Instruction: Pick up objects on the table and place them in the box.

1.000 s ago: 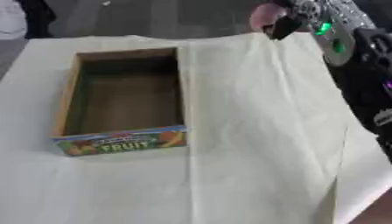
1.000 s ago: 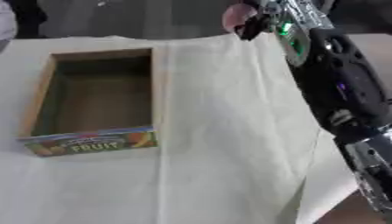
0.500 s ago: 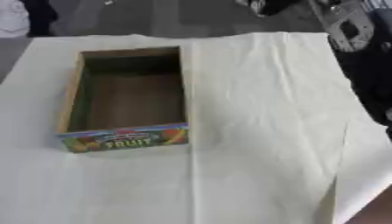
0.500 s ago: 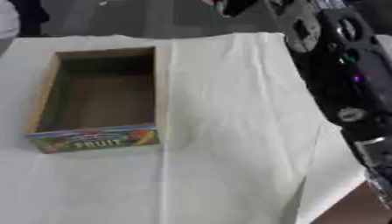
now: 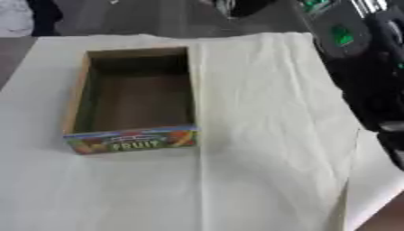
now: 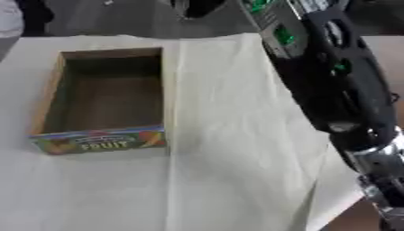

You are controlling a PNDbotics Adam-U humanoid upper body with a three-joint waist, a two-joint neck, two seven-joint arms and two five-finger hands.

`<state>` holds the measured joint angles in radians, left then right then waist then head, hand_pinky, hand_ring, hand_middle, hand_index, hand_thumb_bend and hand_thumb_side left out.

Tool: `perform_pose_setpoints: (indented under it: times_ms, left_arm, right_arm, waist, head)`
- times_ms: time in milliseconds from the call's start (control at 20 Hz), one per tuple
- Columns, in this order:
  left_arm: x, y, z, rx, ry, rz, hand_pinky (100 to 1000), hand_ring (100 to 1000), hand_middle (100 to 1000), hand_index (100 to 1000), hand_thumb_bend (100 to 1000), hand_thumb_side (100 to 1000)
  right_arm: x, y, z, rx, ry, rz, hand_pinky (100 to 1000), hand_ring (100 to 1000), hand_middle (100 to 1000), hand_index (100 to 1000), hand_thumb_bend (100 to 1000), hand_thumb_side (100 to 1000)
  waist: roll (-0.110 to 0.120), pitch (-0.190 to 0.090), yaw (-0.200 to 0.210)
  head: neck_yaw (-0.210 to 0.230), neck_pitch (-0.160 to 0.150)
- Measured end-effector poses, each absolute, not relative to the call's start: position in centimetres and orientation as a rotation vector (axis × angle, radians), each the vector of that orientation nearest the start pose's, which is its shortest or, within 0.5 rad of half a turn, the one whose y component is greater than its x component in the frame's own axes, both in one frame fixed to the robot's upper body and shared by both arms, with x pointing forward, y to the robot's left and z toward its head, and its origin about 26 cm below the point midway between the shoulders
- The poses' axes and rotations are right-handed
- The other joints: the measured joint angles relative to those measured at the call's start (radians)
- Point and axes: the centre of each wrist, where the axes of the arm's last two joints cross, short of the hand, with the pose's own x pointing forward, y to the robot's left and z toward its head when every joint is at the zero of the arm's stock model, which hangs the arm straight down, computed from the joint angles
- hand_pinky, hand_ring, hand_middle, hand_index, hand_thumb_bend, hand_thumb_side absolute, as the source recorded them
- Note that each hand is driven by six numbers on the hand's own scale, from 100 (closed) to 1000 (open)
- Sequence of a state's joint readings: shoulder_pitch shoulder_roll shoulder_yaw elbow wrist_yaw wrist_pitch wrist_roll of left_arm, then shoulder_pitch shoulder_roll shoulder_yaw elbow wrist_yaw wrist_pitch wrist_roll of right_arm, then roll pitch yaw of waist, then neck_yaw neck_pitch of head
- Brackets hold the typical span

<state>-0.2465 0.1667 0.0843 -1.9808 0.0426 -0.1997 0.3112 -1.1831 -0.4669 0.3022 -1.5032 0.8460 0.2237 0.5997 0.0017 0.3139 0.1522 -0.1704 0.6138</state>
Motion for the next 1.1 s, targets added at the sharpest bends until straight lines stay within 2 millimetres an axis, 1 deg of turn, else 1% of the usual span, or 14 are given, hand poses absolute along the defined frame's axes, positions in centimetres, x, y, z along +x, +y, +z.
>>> perform_pose_setpoints:
  times_ms: [100, 400, 850, 1100]
  left_arm:
    - [29.8, 26.2, 17.3, 0.207, -2.423, 0.24, 791, 582, 606, 811, 100, 549]
    - [29.8, 26.1, 17.4, 0.2, -2.425, 0.235, 791, 581, 605, 810, 100, 547]
    - [29.9, 25.9, 17.6, 0.193, -2.428, 0.23, 790, 580, 604, 809, 100, 546]
    - [29.9, 25.9, 17.6, 0.192, -2.429, 0.229, 789, 579, 603, 808, 100, 544]
  right_arm:
    - [38.6, -13.9, 38.2, -1.073, -1.766, 1.484, 692, 792, 550, 478, 100, 156]
    - [39.5, -11.2, 36.3, -0.981, -1.758, 1.525, 685, 789, 542, 472, 100, 147]
    - [41.0, -8.1, 33.4, -0.871, -1.714, 1.571, 680, 786, 538, 468, 100, 130]
    - [41.7, -6.7, 31.6, -0.84, -1.657, 1.624, 683, 788, 541, 471, 100, 121]
  waist:
    - [0.0, 0.0, 0.003]
    - [0.0, 0.0, 0.015]
    - [-0.004, 0.006, 0.026]
    - [-0.007, 0.008, 0.033]
  head:
    - [-0.004, 0.0]
    - [-0.013, 0.0]
    - [-0.025, -0.002]
    - [-0.027, -0.005]
